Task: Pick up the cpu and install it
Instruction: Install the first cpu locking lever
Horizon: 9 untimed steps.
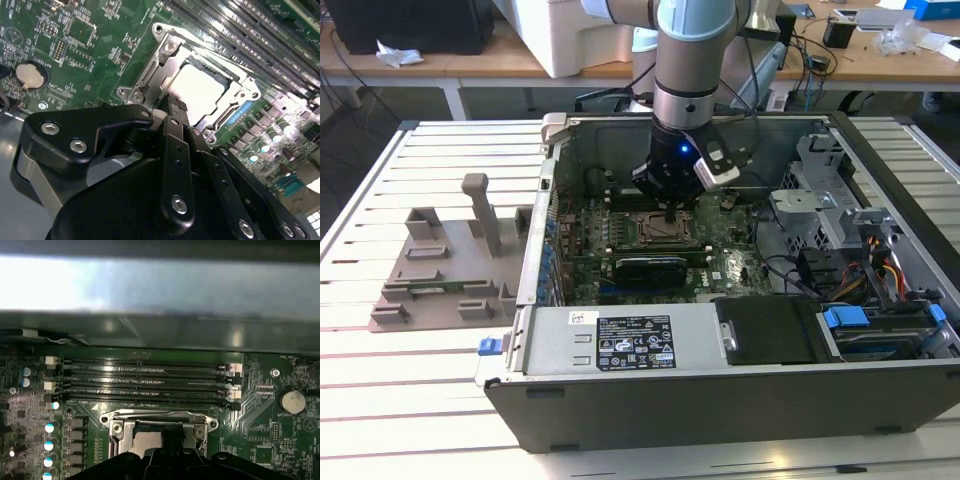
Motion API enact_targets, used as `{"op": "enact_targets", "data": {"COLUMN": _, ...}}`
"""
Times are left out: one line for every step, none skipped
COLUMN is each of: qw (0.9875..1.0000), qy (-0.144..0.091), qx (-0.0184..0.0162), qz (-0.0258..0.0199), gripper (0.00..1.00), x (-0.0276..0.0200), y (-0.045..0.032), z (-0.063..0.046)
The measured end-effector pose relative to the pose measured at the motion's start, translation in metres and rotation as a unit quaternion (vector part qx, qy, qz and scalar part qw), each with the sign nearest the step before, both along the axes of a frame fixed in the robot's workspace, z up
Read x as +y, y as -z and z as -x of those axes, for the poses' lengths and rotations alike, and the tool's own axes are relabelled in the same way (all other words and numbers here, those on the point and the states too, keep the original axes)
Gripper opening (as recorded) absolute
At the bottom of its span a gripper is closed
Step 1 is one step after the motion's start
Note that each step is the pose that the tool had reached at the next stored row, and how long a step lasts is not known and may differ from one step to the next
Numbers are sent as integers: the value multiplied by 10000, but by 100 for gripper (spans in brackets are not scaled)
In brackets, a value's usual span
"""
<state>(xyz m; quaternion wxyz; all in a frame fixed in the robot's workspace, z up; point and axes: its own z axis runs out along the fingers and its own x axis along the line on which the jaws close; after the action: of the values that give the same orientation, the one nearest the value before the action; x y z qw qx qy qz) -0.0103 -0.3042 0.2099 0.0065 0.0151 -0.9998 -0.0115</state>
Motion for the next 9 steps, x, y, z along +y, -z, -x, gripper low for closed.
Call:
{"op": "enact_targets", "data": {"qw": 10000, "qy": 0, "qx": 0, "qz": -1, "gripper": 11, "x": -3, "y": 0, "z": 0}}
{"op": "enact_targets", "data": {"qw": 10000, "qy": 1, "qx": 0, "qz": -1, "gripper": 11, "x": -5, "y": 0, "z": 0}}
{"op": "enact_targets", "data": {"qw": 10000, "qy": 0, "qx": 0, "qz": 0, "gripper": 11, "x": -6, "y": -6, "z": 0}}
{"op": "enact_targets", "data": {"qw": 10000, "qy": 0, "qx": 0, "qz": 0, "gripper": 11, "x": -6, "y": -23, "z": 0}}
{"op": "enact_targets", "data": {"qw": 10000, "qy": 0, "qx": 0, "qz": 0, "gripper": 11, "x": -6, "y": -36, "z": 0}}
{"op": "enact_targets", "data": {"qw": 10000, "qy": 0, "qx": 0, "qz": 1, "gripper": 11, "x": -6, "y": -51, "z": 0}}
{"op": "enact_targets", "data": {"qw": 10000, "qy": 0, "qx": 0, "qz": 2, "gripper": 11, "x": -6, "y": -79, "z": 0}}
{"op": "enact_targets", "data": {"qw": 10000, "qy": 0, "qx": 0, "qz": 1, "gripper": 11, "x": -6, "y": -101, "z": 0}}
{"op": "enact_targets", "data": {"qw": 10000, "qy": 0, "qx": 0, "qz": 1, "gripper": 11, "x": -6, "y": -134, "z": 0}}
